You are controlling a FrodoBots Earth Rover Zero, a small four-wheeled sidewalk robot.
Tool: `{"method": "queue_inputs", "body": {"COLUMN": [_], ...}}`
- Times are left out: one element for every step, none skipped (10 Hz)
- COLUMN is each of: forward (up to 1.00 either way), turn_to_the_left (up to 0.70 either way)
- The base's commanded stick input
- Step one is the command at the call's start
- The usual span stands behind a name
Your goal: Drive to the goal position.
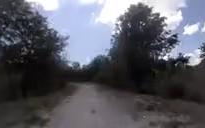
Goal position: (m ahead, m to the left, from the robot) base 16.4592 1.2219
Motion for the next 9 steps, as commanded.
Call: {"method": "queue_inputs", "body": {"forward": [0.85,0.85,0.85,0.85,0.85,0.85,0.85,0.85,0.85], "turn_to_the_left": [0.00,0.00,0.00,0.00,0.00,0.00,0.00,0.00,0.00]}}
